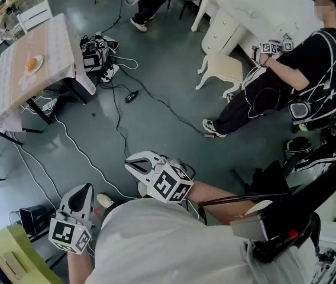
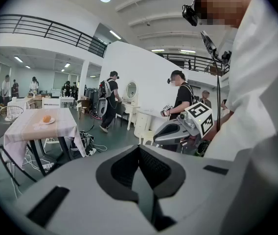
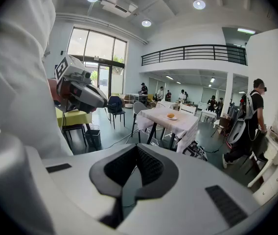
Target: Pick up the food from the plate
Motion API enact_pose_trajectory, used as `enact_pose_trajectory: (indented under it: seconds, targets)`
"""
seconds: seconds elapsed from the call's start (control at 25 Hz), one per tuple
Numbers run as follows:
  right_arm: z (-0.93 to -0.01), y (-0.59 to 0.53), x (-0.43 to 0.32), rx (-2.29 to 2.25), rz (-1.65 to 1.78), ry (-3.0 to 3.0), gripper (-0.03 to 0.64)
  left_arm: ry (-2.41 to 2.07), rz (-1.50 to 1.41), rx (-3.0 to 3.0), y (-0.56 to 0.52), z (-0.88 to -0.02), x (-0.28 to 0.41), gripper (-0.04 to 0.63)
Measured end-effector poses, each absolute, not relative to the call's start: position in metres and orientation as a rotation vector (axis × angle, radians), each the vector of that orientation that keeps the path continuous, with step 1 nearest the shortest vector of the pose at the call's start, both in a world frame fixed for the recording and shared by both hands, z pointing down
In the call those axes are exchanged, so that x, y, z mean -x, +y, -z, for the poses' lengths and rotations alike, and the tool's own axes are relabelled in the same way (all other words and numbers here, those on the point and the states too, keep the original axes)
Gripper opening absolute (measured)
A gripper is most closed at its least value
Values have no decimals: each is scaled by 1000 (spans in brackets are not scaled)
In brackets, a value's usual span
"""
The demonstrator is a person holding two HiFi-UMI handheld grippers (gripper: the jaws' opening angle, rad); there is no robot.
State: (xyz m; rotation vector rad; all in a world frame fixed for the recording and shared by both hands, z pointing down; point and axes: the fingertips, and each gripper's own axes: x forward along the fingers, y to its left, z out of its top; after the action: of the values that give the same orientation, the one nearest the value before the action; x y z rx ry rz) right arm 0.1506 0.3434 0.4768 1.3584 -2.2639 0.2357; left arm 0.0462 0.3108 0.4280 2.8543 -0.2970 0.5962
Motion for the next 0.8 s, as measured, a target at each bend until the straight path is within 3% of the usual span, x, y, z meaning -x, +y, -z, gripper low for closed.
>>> enact_pose_trajectory:
  seconds: [0.8]
  targets:
    - [-471,331,-137,-1273,-231,-2370,15,-442,-550,-2825,295,-422,-32,9]
